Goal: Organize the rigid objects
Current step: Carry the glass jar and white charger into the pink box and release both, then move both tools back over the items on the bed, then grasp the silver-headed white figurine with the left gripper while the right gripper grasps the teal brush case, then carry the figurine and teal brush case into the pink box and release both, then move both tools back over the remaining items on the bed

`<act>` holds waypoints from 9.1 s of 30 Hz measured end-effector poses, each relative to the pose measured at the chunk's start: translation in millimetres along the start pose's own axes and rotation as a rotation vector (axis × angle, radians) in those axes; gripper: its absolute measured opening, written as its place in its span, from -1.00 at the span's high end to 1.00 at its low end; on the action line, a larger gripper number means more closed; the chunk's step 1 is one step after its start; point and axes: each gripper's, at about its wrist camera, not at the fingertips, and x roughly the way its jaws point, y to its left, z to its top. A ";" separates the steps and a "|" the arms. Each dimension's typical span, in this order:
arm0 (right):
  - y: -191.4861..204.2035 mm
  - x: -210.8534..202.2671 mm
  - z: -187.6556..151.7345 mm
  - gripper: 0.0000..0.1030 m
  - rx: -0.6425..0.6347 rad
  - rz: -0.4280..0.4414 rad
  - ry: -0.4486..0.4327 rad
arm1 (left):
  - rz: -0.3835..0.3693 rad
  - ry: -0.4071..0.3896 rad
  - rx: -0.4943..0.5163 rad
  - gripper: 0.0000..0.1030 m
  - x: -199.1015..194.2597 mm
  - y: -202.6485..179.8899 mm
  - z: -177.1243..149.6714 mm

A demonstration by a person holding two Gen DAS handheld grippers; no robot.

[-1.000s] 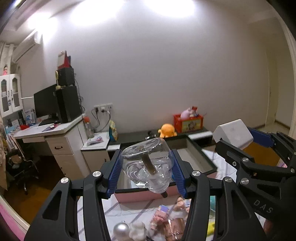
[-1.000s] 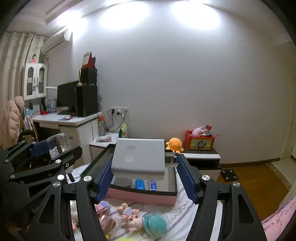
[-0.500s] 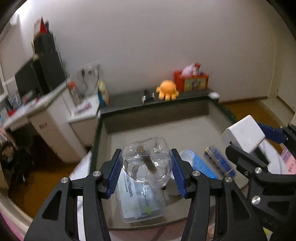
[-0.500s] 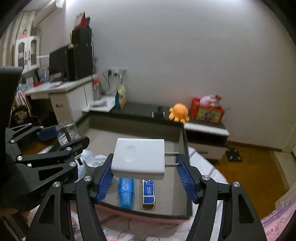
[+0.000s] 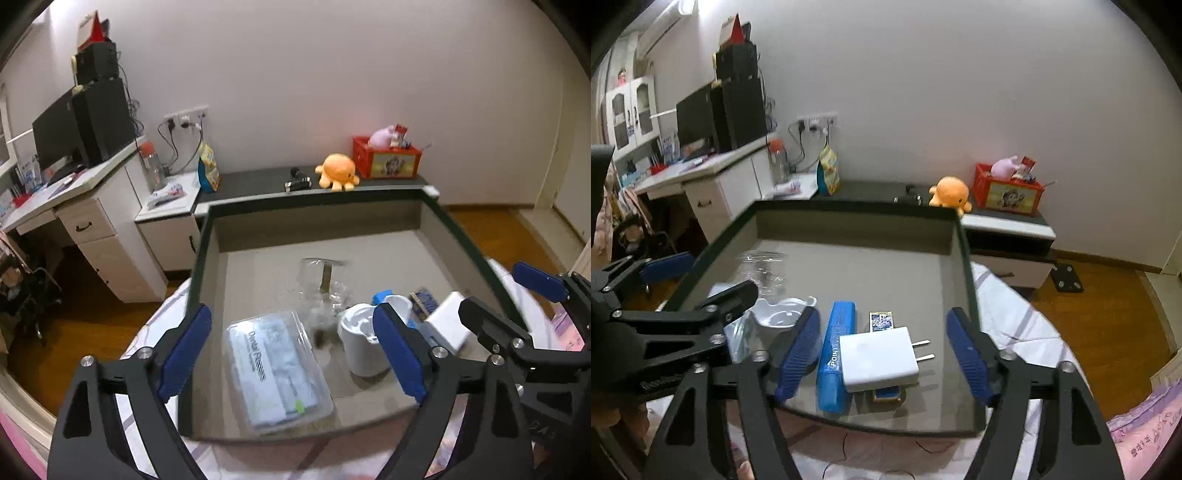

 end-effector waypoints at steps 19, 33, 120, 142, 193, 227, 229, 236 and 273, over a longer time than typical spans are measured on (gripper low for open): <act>53.5 -222.8 -63.9 -0.62 -0.104 0.018 -0.389 | 0.141 -0.502 -0.030 -1.00 -255.2 3.4 -101.2; 65.2 -272.5 -150.1 -0.63 -0.073 -0.042 -0.504 | 0.079 -0.522 -0.024 -1.00 -279.7 -8.6 -183.6; 19.5 -110.7 -99.2 -0.09 0.001 0.029 -0.098 | -0.012 -0.052 -0.034 -0.39 -125.1 17.4 -136.7; 46.8 -188.4 -97.3 -0.09 -0.044 0.044 -0.280 | 0.010 -0.297 -0.037 -0.39 -209.5 -12.9 -121.2; 9.7 7.0 -4.4 -0.10 -0.078 -0.006 -0.080 | 0.073 -0.099 0.074 -0.39 23.0 -11.1 -9.0; 34.3 -205.0 -54.9 -1.00 -0.041 0.006 -0.413 | 0.062 -0.460 -0.023 -1.00 -221.8 0.1 -90.3; 40.8 -222.0 -69.6 -1.00 -0.058 -0.028 -0.441 | 0.067 -0.475 -0.031 -1.00 -238.0 -0.9 -105.0; 48.2 -253.8 -102.5 -1.00 -0.053 -0.018 -0.474 | 0.112 -0.518 -0.047 -1.00 -274.6 -7.0 -139.8; 23.7 -164.5 -180.3 -1.00 0.023 0.000 -0.124 | -0.047 -0.111 -0.071 -1.00 -163.1 -9.6 -196.0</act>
